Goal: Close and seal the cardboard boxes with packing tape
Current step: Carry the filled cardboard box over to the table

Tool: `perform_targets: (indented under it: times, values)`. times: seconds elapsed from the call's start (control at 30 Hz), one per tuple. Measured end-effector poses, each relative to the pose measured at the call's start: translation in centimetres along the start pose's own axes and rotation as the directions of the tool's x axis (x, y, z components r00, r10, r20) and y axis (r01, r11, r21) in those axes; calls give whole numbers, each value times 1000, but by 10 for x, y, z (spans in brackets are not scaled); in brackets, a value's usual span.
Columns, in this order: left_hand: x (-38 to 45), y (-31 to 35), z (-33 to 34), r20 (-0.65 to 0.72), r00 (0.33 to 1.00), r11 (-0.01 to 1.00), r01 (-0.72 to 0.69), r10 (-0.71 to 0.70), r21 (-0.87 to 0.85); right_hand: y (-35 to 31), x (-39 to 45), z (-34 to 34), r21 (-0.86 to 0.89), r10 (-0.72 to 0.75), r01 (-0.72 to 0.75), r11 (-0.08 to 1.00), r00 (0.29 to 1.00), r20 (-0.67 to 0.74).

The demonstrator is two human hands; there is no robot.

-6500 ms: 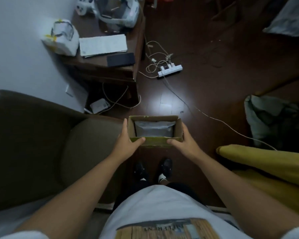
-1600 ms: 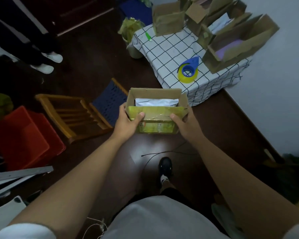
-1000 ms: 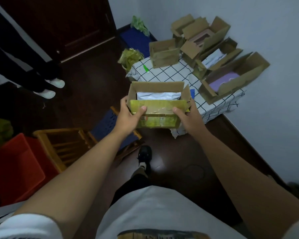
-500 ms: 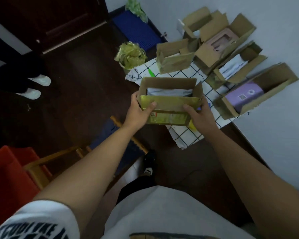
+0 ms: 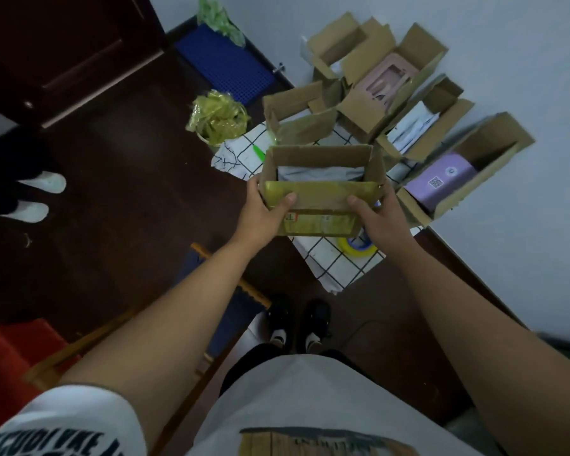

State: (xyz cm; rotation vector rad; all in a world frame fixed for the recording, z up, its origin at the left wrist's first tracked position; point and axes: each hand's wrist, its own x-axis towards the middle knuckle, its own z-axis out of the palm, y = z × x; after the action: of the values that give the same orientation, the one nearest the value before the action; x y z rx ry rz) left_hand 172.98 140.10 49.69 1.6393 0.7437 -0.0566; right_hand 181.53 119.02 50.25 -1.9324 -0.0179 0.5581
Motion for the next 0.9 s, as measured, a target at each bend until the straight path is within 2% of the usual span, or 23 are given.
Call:
perform_targets:
  times: [0.13,0.57,0.9]
  values:
    - [-1,6,12,-42,999,1000,1,-1,18,1,8,-10,48,5,-6,999,1000,28]
    - [12,48,58,-13,997,992,-69,70,102,8,21,-62,213,-53,53,976,999,-6]
    - [39,94,59,96,987,962,-147,128,231,3,49,-76,241,-70,86,967,995,-74]
